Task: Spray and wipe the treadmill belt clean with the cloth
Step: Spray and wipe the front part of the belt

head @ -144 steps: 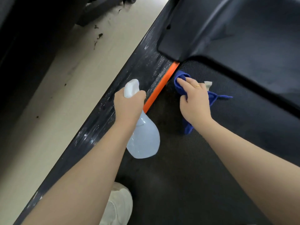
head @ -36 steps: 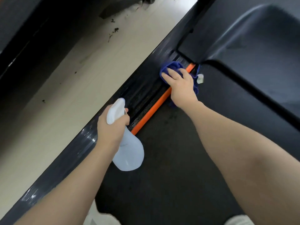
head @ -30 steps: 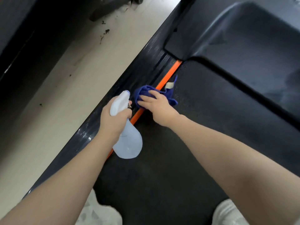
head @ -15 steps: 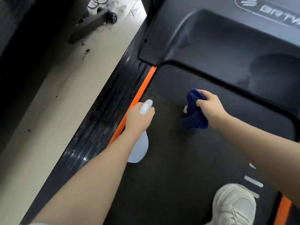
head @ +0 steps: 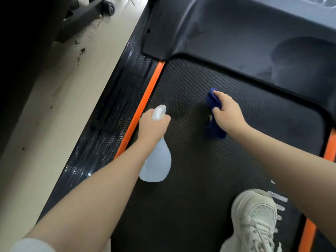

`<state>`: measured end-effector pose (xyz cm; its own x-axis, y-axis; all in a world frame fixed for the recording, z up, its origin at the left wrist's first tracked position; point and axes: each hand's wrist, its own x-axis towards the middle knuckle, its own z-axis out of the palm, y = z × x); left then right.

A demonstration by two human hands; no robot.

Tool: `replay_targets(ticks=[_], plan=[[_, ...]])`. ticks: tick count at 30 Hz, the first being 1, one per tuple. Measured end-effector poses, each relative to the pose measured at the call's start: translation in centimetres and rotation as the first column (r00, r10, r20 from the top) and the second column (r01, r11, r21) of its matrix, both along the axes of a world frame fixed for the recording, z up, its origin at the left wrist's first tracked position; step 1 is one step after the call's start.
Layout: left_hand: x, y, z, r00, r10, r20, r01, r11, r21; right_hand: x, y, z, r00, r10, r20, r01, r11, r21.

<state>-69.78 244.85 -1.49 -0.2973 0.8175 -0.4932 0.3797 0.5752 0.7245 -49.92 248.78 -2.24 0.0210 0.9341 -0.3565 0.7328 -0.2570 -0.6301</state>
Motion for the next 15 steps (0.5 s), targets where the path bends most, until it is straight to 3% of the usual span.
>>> replay_targets(ticks=[4,9,12,15], plan=[[-3.2,-0.5,0.4,0.997,0.074,0.002,-0.074,0.996,0.059,-2.9,2.5,-2.4,0.952,0.240,0.189,-0.250,0.968,0.032],[-5.9,-0.9,0.5,0.973,0.232,0.013,-0.231,0.960,0.159,-8.1,4.9,-5.2,0.838,0.452,0.307,-0.489,0.871,0.053],[-6.7,-1.4,0.1,0.948,0.317,0.015,-0.315,0.934,0.166,-10.9,2.2,-6.1,0.659,0.672,0.338,-0.740,0.659,0.134],[-7.1,-1.5,-0.3,0.917,0.397,0.032,-0.397,0.905,0.155,-10.4,2.4,-6.7,0.322,0.835,0.446,-0.946,0.301,0.119]])
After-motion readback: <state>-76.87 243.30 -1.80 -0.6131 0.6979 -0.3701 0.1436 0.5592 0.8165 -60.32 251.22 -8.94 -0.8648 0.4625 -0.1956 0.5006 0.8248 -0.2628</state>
